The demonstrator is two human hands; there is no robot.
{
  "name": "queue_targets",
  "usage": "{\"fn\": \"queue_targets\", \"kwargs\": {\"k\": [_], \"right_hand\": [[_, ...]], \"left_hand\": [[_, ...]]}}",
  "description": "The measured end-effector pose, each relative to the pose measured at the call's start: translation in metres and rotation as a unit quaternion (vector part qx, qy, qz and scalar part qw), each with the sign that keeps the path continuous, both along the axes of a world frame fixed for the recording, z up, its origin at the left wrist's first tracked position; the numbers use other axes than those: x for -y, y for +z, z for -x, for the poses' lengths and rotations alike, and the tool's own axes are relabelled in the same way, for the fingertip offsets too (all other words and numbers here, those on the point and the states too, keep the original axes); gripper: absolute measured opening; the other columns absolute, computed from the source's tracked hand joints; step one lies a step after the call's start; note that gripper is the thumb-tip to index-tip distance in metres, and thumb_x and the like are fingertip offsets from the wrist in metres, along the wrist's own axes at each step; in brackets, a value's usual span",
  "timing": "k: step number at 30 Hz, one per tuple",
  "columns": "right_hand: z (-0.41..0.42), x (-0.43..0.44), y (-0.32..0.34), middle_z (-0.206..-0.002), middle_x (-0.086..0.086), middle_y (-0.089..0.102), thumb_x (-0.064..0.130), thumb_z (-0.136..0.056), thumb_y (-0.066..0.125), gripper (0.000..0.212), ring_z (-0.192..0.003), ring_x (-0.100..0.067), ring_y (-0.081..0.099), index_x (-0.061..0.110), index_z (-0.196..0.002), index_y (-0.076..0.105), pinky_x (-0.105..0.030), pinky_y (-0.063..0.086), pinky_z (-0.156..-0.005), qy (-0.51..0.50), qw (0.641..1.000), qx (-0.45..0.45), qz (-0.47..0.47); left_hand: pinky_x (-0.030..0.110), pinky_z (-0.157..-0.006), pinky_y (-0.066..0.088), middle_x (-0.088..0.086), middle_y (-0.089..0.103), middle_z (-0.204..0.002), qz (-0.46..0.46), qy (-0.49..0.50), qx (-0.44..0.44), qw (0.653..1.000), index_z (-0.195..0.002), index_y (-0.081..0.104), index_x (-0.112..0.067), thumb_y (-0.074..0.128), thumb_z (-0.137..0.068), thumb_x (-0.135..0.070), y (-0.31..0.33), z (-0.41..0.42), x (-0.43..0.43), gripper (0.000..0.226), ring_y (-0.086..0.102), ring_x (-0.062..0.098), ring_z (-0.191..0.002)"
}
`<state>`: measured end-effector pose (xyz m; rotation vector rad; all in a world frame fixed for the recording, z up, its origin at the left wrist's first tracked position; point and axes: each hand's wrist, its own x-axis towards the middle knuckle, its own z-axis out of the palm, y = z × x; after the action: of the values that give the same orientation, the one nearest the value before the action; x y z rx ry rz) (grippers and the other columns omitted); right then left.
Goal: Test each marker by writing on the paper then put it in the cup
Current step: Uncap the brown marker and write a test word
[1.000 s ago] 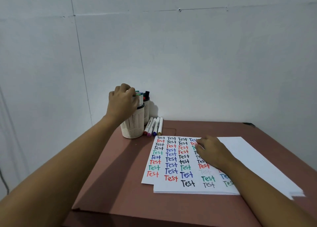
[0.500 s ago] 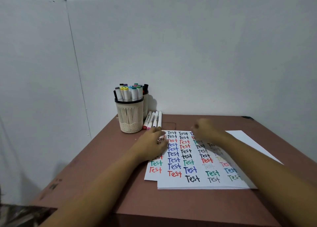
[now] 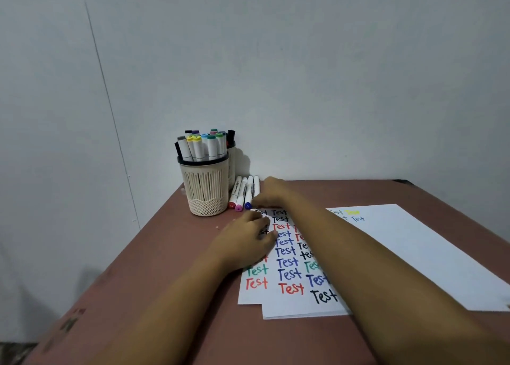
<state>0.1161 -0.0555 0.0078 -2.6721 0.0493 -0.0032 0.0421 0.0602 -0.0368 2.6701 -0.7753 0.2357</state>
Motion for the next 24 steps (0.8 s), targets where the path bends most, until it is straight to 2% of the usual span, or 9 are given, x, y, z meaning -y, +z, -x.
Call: {"fn": "queue_targets", "kwargs": {"k": [4,8,10,13,16,18,20,24], "right_hand": [[-0.009,-0.003,-0.006,-0.076,-0.003,0.054,0.018,-0.077,0.063,0.018,-0.069,-0.019,0.054,0.016,-0.070,0.047,-0.027,0.040,-0.056,-0.028,0.999,0.017,0.002],[-0.003,0.014,-0.008,-0.072,-0.002,0.049,0.027,-0.089,0.059,0.031,-0.072,-0.022,0.052,0.013,-0.067,0.043,-0.028,0.037,-0.055,-0.083,0.993,0.077,-0.015],[0.007,0.029,-0.001,-0.072,-0.003,0.050,0.027,-0.089,0.060,0.028,-0.075,-0.024,0.055,0.007,-0.073,0.048,-0.028,0.038,-0.057,-0.112,0.986,0.116,-0.046],[0.027,0.056,0.009,-0.063,-0.003,0.048,0.021,-0.088,0.059,0.026,-0.059,-0.018,0.047,0.008,-0.066,0.053,-0.024,0.031,-0.048,-0.146,0.960,0.173,-0.166],[0.054,0.083,0.017,-0.063,-0.004,0.054,0.015,-0.086,0.057,0.018,-0.061,-0.017,0.047,0.007,-0.072,0.065,-0.026,0.036,-0.057,-0.133,0.921,0.196,-0.310],[0.075,0.096,0.016,-0.061,-0.003,0.054,0.011,-0.087,0.055,0.019,-0.057,-0.015,0.046,0.009,-0.070,0.063,-0.026,0.037,-0.054,-0.106,0.897,0.180,-0.389],[0.093,0.105,0.011,-0.060,-0.003,0.052,0.007,-0.089,0.054,0.019,-0.053,-0.013,0.045,0.007,-0.073,0.063,-0.022,0.037,-0.047,-0.083,0.872,0.155,-0.457],[0.120,0.112,0.002,-0.060,-0.003,0.049,0.004,-0.091,0.053,0.015,-0.053,-0.011,0.043,0.003,-0.080,0.063,-0.019,0.036,-0.046,-0.051,0.841,0.132,-0.522]], "left_hand": [[0.031,-0.100,0.036,0.001,0.041,-0.138,0.003,-0.003,0.010,1.000,-0.127,0.053,-0.016,0.040,-0.096,-0.044,0.000,-0.001,0.001,0.044,0.043,0.017,-0.122],[0.030,-0.102,0.035,0.000,0.041,-0.140,0.016,-0.006,0.009,1.000,-0.130,0.052,-0.016,0.040,-0.096,-0.043,0.001,-0.001,0.000,0.045,0.041,0.015,-0.125],[0.030,-0.103,0.035,0.000,0.041,-0.140,0.032,-0.006,0.012,0.999,-0.133,0.050,-0.017,0.039,-0.096,-0.043,0.000,-0.002,0.000,0.046,0.041,0.014,-0.126],[0.026,-0.102,0.033,-0.001,0.041,-0.141,0.074,0.004,0.033,0.997,-0.136,0.047,-0.017,0.039,-0.098,-0.040,0.001,-0.002,0.000,0.046,0.041,0.013,-0.126],[0.023,-0.100,0.031,0.003,0.042,-0.139,0.108,0.003,0.079,0.991,-0.137,0.045,-0.014,0.044,-0.097,-0.033,0.004,-0.001,-0.001,0.044,0.041,0.015,-0.126],[0.028,-0.099,0.037,0.009,0.045,-0.135,0.111,-0.009,0.138,0.984,-0.135,0.047,-0.010,0.049,-0.095,-0.026,0.007,-0.001,-0.002,0.043,0.046,0.021,-0.121],[0.038,-0.091,0.050,0.015,0.050,-0.129,0.087,-0.028,0.215,0.972,-0.132,0.049,-0.006,0.052,-0.093,-0.025,0.009,-0.003,-0.001,0.043,0.053,0.027,-0.112],[0.037,-0.073,0.055,0.014,0.063,-0.109,0.044,-0.055,0.240,0.968,-0.122,0.057,-0.003,0.042,-0.089,-0.038,0.015,-0.003,0.007,0.050,0.062,0.026,-0.090]]}}
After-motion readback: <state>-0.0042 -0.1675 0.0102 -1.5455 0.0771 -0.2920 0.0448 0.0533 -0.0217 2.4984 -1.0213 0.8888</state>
